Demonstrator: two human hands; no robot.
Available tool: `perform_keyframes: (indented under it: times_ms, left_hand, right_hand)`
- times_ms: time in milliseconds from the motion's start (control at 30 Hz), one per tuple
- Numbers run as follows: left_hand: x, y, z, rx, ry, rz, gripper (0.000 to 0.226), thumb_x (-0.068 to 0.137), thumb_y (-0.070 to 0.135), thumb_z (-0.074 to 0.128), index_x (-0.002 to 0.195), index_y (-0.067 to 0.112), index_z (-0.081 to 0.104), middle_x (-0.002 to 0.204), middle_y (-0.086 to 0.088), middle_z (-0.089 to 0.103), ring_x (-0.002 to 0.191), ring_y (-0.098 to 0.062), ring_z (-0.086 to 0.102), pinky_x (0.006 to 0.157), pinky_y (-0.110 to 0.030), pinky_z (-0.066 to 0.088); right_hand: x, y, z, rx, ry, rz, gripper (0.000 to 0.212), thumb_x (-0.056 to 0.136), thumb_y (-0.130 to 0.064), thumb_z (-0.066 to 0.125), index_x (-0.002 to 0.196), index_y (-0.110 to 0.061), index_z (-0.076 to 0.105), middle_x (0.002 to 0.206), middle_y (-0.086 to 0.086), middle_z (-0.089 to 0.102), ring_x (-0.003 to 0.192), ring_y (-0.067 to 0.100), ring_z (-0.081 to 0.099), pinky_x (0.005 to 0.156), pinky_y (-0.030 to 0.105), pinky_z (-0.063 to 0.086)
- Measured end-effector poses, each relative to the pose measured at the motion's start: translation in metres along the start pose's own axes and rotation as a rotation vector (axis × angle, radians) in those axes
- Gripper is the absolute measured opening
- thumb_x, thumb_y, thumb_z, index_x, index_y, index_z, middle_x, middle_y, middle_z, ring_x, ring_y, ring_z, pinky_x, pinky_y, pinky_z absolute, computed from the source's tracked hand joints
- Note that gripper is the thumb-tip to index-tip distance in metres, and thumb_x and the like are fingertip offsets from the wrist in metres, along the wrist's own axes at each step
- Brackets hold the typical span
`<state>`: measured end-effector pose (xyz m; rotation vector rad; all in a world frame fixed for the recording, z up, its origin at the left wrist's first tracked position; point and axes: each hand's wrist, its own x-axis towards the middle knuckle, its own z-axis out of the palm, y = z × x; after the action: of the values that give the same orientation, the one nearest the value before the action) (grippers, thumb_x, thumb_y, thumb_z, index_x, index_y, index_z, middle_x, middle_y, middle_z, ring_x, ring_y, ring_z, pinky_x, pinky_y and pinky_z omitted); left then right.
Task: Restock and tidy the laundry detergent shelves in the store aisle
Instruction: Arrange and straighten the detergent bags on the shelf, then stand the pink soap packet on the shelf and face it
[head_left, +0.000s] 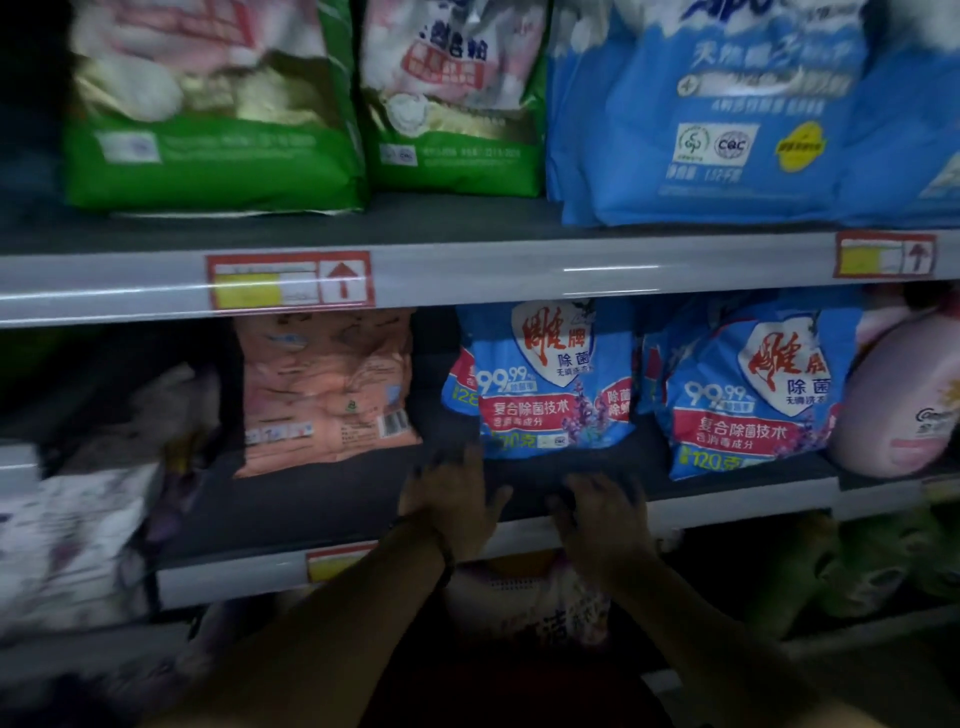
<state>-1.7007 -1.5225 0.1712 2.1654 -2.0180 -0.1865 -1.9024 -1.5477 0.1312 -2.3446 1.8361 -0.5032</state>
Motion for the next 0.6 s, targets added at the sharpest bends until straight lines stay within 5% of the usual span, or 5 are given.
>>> perform_keyframes:
  times_ms: [67, 200, 367, 600]
  left_hand:
    - [-0.033, -0.026, -0.003, 0.128, 0.112, -0.025, 0.078, 0.094, 0.068, 0.028, 0.155, 0.020, 0.034, 0.151, -0.011, 0.051, 0.138, -0.034, 0.047, 0.112, -0.046, 0.041]
    - [-0.086, -0.097, -0.018, 0.199, 0.135, -0.130, 0.091, 0.081, 0.075, 0.027, 0.150, 0.020, 0.045, 0.152, -0.018, 0.048, 0.139, -0.043, 0.043, 0.112, -0.054, 0.040]
    - [-0.122, -0.164, -0.037, 0.324, -0.124, -0.224, 0.083, 0.096, 0.067, 0.047, 0.165, 0.036, 0.013, 0.174, -0.007, 0.014, 0.157, -0.038, 0.019, 0.125, -0.054, 0.020]
    - [-0.122, -0.174, -0.042, 0.302, -0.243, -0.153, 0.085, 0.095, 0.053, 0.062, 0.165, 0.040, 0.014, 0.172, -0.007, 0.020, 0.152, -0.035, 0.034, 0.123, -0.047, 0.030]
  right_hand:
    - [-0.029, -0.012, 0.017, -0.043, 0.011, -0.059, 0.069, 0.093, -0.062, 0.031, 0.133, -0.019, 0.068, 0.139, 0.007, 0.066, 0.137, 0.028, 0.057, 0.120, 0.061, 0.029]
    - [-0.046, -0.028, 0.009, -0.156, -0.160, -0.026, 0.089, 0.091, -0.073, 0.044, 0.163, -0.023, 0.027, 0.172, 0.001, 0.024, 0.160, 0.025, 0.018, 0.127, 0.061, 0.016]
    - [-0.038, -0.048, -0.014, -0.157, -0.244, 0.026, 0.118, 0.073, -0.094, 0.045, 0.164, -0.024, 0.021, 0.172, -0.002, 0.020, 0.160, 0.024, 0.014, 0.127, 0.062, 0.009]
    - [-0.035, -0.056, -0.016, -0.124, -0.319, 0.107, 0.099, 0.089, -0.075, 0.057, 0.164, -0.023, 0.021, 0.173, 0.000, 0.018, 0.160, 0.027, 0.015, 0.126, 0.066, 0.012]
